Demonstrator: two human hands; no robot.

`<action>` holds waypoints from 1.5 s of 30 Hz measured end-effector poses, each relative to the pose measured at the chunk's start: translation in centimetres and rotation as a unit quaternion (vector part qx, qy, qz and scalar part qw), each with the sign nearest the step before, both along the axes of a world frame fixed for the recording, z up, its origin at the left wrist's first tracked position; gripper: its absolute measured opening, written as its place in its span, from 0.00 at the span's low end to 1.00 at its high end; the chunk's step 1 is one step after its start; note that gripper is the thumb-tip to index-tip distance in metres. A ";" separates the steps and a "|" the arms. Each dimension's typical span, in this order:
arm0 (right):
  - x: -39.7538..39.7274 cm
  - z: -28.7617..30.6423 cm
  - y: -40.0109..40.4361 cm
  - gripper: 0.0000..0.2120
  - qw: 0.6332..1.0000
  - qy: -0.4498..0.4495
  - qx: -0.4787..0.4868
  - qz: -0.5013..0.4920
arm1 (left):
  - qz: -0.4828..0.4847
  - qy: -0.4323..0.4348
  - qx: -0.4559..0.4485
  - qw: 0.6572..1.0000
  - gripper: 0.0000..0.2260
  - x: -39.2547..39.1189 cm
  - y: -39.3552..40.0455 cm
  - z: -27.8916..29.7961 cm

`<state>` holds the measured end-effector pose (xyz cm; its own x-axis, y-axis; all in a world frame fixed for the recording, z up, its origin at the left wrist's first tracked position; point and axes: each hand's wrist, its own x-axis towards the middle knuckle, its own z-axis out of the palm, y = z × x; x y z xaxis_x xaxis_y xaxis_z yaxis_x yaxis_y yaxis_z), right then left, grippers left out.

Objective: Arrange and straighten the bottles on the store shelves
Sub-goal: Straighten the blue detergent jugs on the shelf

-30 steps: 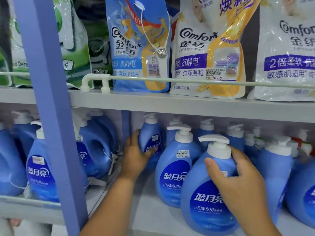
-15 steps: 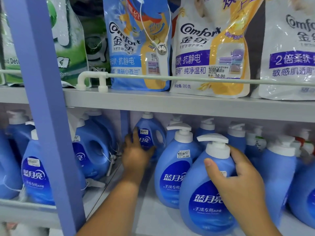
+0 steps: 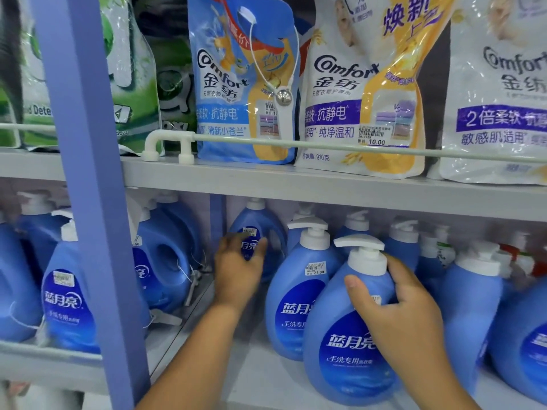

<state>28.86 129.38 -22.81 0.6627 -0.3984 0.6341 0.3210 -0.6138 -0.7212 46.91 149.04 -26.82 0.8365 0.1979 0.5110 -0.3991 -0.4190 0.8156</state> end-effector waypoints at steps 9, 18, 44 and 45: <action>-0.1 0.3 0.4 0.15 1.000 0.008 -0.001 -0.010 | -0.283 0.101 -0.149 0.942 0.22 -9.5 -0.7 -0.9; 0.0 0.4 1.2 0.14 1.000 0.016 -0.003 -0.010 | -0.038 0.053 -0.022 0.998 0.24 -6.7 6.5 -0.1; 6.7 1.0 6.0 0.06 0.992 0.012 0.012 0.123 | -0.149 0.037 -0.144 0.978 0.23 -10.5 5.5 -1.7; 7.4 2.0 4.8 0.06 0.996 -0.004 0.027 0.084 | -0.146 0.022 -0.103 0.984 0.28 -10.8 5.4 -2.1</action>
